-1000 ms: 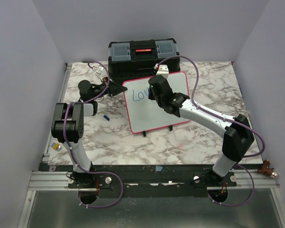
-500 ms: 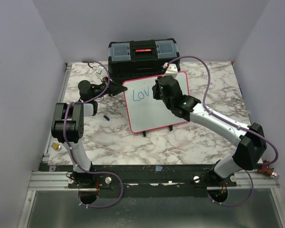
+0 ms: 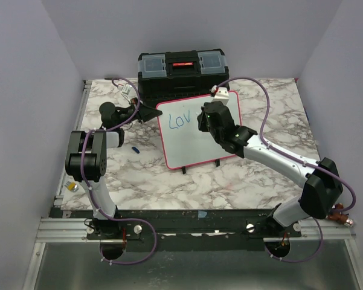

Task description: Write a sentence on the whiteboard

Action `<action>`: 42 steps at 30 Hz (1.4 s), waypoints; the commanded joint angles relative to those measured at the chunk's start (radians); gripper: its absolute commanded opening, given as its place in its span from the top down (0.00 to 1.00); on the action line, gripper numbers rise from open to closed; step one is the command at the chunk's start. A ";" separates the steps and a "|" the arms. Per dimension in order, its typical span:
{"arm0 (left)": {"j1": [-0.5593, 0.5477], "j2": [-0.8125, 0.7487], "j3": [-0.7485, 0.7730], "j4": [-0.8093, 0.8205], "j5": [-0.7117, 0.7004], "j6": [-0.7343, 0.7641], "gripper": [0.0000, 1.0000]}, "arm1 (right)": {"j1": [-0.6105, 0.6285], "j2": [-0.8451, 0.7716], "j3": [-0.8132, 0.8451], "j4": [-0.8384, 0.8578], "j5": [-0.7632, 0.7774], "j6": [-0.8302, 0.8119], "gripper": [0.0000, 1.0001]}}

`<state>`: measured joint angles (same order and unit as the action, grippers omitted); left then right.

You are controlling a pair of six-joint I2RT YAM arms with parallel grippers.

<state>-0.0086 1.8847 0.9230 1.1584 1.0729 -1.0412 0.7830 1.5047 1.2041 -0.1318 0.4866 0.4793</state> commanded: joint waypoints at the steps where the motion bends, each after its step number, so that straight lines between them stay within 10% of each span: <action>1: -0.001 -0.051 -0.007 0.084 0.035 0.039 1.00 | -0.009 0.027 0.002 0.014 -0.013 0.013 0.99; 42: 0.000 -0.059 -0.015 0.101 0.036 0.027 1.00 | -0.039 0.057 -0.022 0.012 0.013 0.003 0.99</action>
<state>-0.0086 1.8748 0.9108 1.1652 1.0737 -1.0557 0.7547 1.5772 1.2022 -0.1196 0.4664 0.4812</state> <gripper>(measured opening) 0.066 0.122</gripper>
